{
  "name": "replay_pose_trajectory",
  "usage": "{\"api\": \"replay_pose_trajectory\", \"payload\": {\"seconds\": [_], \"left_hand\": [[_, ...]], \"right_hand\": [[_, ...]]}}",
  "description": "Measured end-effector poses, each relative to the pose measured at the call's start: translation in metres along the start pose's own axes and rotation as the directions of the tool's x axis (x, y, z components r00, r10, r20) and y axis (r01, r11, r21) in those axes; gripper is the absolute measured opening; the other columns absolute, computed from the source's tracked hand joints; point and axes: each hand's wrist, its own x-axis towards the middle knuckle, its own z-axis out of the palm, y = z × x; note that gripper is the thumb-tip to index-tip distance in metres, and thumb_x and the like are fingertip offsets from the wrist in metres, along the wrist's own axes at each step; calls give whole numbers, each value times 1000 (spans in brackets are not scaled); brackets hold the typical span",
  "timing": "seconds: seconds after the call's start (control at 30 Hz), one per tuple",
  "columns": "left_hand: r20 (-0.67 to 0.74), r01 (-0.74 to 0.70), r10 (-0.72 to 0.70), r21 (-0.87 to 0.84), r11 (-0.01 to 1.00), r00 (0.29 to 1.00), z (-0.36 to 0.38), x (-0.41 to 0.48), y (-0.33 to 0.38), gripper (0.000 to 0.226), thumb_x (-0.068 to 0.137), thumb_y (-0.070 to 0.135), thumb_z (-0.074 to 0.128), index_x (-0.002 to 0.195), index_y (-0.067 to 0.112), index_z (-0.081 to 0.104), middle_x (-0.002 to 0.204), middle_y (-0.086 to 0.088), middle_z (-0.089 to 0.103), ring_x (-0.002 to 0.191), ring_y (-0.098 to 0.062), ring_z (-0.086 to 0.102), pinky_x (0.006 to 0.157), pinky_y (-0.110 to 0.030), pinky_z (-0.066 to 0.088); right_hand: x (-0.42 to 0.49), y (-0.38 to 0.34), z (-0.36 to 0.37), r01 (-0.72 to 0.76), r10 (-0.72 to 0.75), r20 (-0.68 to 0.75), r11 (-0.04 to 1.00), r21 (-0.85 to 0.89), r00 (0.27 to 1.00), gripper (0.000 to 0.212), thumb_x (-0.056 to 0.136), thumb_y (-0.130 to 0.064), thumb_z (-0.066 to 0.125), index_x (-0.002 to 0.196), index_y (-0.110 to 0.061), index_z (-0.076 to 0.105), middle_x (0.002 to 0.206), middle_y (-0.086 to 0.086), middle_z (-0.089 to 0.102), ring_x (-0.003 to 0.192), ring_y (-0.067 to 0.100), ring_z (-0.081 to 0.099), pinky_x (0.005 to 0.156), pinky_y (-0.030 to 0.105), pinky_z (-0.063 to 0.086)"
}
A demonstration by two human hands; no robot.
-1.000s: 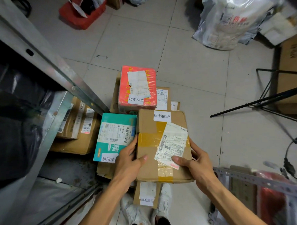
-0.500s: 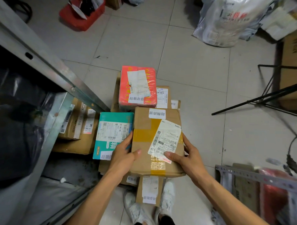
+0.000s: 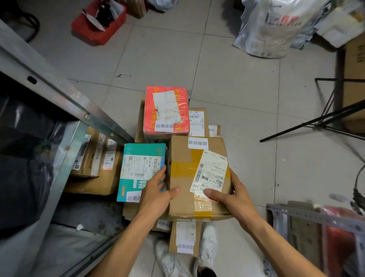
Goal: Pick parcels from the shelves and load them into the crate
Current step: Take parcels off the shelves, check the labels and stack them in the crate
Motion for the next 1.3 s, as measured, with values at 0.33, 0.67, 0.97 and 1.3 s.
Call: {"api": "replay_pose_trajectory", "payload": {"seconds": [0.33,0.67,0.97,1.3], "left_hand": [[-47,-20,20,8,1000,999,10,-5,-1,75,76,-3,76,141,22,47,131,-1,59,120,-20,57,103,-45,47],[-75,-141,132,-126,982,988,-7,-34,3,66,75,-16,70,115,36,59,93,20,72,90,3,68,74,-18,56],[-229,-205,165,-163,965,959,-82,-65,30,66,78,-11,68,132,24,55,105,11,71,95,-7,69,69,-24,57],[-321,-171,128,-110,979,938,-121,-33,-3,64,82,-10,66,138,19,52,101,14,68,100,-6,64,95,-40,51]], "right_hand": [[-2,7,-3,47,-46,-37,998,42,998,78,61,-14,90,124,-40,52,112,-10,69,101,11,67,85,35,58],[-46,-21,4,203,-202,-94,979,-1,975,84,61,-8,89,130,-40,54,111,-18,70,99,2,67,76,21,57],[-52,-71,63,341,-338,50,939,-45,940,85,60,-7,90,129,-40,53,104,-26,70,95,-2,67,74,17,56],[-19,-45,115,391,-370,167,913,-118,914,84,67,-14,84,125,-61,44,110,-31,66,103,-8,62,75,11,52]]}}
